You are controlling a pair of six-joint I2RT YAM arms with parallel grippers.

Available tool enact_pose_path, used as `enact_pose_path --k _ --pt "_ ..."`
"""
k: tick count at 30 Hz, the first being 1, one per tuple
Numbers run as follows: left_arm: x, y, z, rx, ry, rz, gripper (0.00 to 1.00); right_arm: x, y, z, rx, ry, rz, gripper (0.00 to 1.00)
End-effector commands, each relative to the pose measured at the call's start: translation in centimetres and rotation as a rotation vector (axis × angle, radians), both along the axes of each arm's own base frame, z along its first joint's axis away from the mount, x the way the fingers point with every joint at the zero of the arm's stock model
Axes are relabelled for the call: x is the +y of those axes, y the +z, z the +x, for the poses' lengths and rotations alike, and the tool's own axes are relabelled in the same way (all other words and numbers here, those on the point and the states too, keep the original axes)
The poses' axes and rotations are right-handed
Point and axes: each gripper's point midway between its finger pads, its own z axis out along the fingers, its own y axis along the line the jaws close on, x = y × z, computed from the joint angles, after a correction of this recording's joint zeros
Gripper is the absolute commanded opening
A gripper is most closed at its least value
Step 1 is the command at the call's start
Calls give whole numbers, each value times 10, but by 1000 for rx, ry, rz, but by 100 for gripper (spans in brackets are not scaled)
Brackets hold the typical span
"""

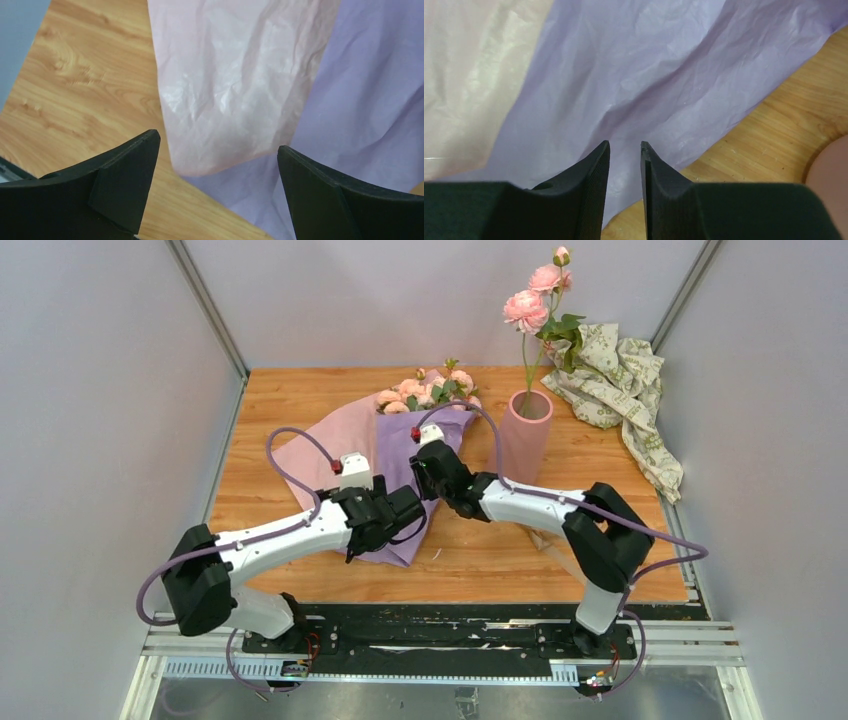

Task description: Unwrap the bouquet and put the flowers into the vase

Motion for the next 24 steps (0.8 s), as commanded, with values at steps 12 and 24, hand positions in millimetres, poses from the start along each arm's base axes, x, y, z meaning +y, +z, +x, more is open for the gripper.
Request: enact_pose_path --k 12,24 --pt "21 -68 64 179 35 -117 99 22 -85 39 145 -21 -74 26" --pt "24 -68 118 141 13 -227 96 35 -64 88 145 -6 36 25"
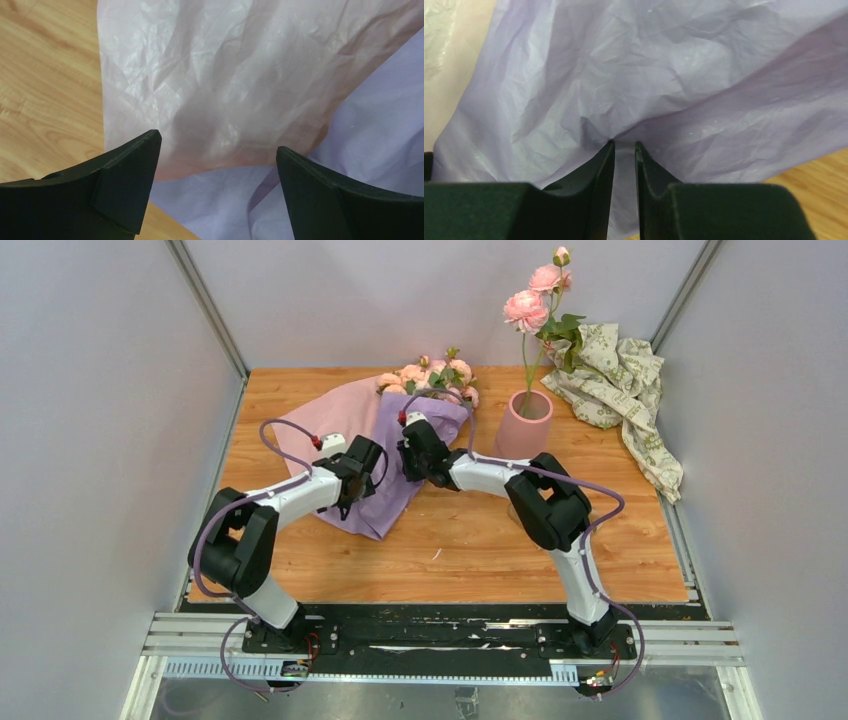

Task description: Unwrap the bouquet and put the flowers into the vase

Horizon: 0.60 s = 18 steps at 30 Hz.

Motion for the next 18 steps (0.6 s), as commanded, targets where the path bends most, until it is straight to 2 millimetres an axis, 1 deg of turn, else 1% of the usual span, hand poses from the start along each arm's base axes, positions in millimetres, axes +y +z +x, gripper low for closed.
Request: enact_pose_path --k 1,3,4,6,9,11,12,14,15,16,17,18 --pt "-23 22 35 -106 -104 -108 95 -7 20 12 -4 -5 36 25" --pt "-35 37 40 -166 -166 -174 93 -8 37 7 -21 5 56 25" --pt "-41 41 39 -181 -201 -204 92 -11 47 3 -32 8 65 25" --pt "-48 55 39 -225 -235 -245 91 -15 55 -4 -44 14 73 25" --pt "-57 63 39 -241 -292 -277 85 -21 72 -15 -64 19 101 25" --pt "-58 63 42 -229 -301 -270 81 -25 75 -21 -64 20 108 25" --pt "-59 59 43 -216 -304 -267 78 -28 82 -24 -73 20 115 25" --pt "-59 53 47 -200 -300 -282 72 -35 89 -30 -85 18 115 25" --pt "-63 47 49 -184 -314 -315 66 -39 93 -33 -94 16 109 25" --pt "-61 44 50 -178 -306 -327 64 -43 99 -35 -102 13 108 24" --pt "-63 39 52 -171 -306 -342 58 -49 101 -37 -109 3 100 24" --pt "-63 37 54 -166 -304 -346 55 -52 110 -39 -126 2 106 24"
